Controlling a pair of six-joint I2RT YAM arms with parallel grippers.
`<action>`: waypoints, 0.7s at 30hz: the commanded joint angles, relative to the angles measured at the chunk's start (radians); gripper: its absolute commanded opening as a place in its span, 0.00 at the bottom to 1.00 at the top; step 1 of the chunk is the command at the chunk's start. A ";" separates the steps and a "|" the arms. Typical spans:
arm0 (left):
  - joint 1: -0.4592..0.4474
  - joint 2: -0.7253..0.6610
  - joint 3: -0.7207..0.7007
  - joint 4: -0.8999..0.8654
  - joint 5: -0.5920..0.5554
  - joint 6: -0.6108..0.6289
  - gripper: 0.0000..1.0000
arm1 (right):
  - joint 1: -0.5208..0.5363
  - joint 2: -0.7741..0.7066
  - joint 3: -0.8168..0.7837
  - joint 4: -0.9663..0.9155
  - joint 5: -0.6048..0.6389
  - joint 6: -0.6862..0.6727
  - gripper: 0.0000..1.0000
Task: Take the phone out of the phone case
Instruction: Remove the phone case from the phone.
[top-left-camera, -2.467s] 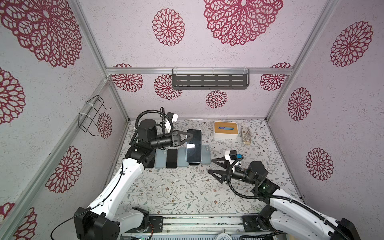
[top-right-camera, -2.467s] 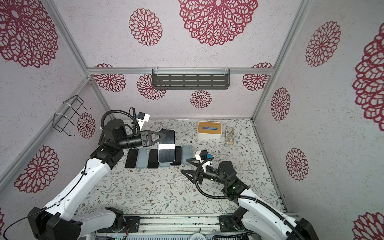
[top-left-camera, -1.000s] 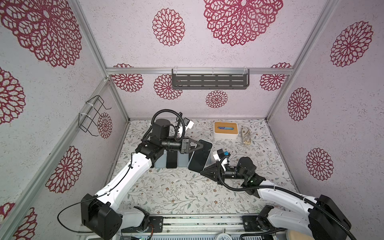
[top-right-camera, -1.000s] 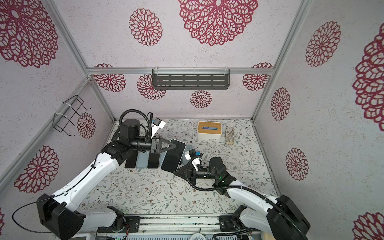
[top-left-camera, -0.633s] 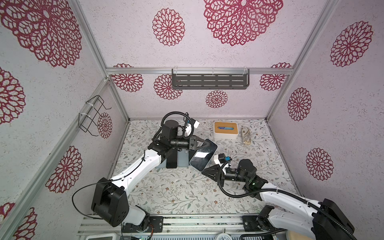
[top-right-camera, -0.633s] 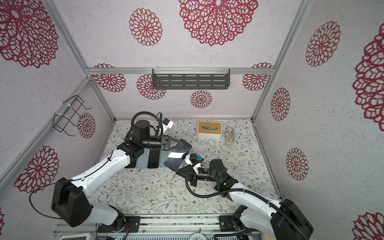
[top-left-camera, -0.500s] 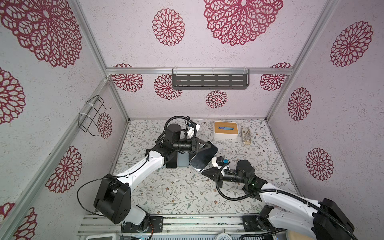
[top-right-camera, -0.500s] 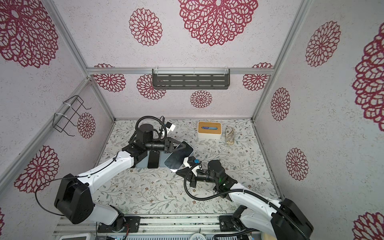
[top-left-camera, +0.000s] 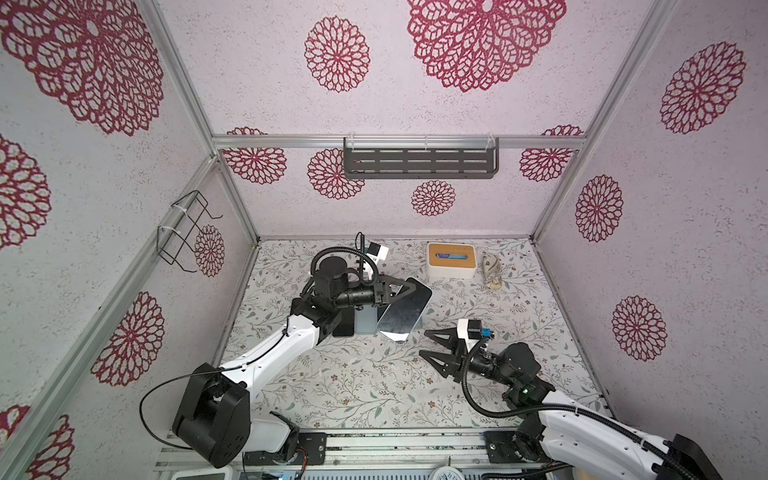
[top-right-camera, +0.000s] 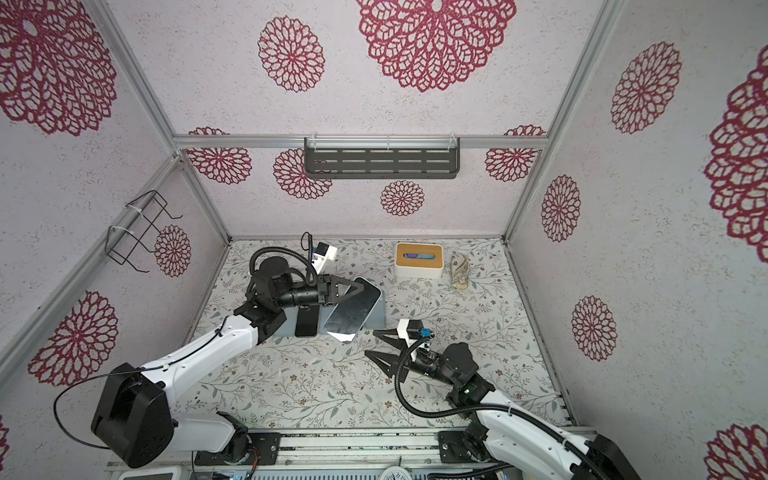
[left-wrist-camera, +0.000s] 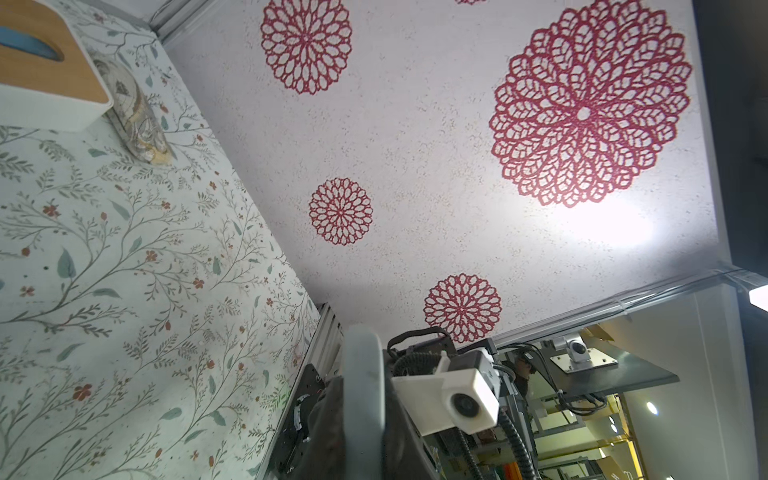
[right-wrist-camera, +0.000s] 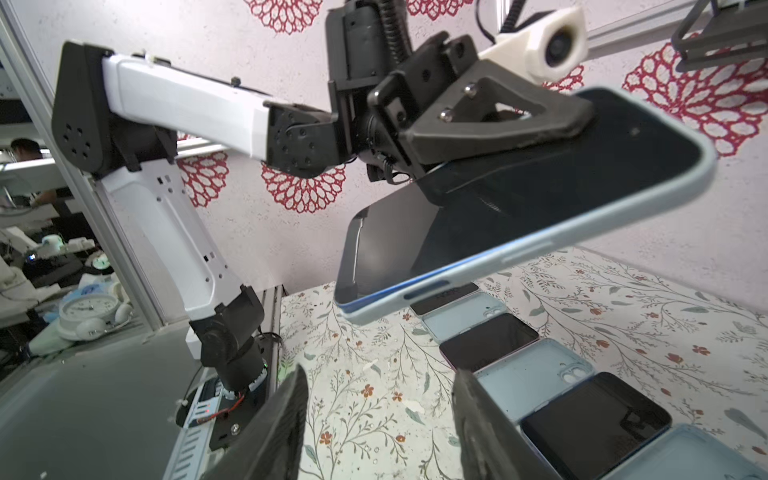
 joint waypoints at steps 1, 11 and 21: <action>-0.002 -0.031 -0.018 0.234 -0.029 -0.076 0.00 | -0.002 0.065 0.044 0.144 0.024 0.211 0.60; -0.017 -0.060 -0.061 0.293 -0.064 -0.087 0.00 | 0.001 0.131 0.087 0.268 -0.007 0.337 0.61; -0.021 -0.062 -0.060 0.317 -0.069 -0.108 0.00 | 0.003 0.201 0.106 0.277 -0.011 0.343 0.57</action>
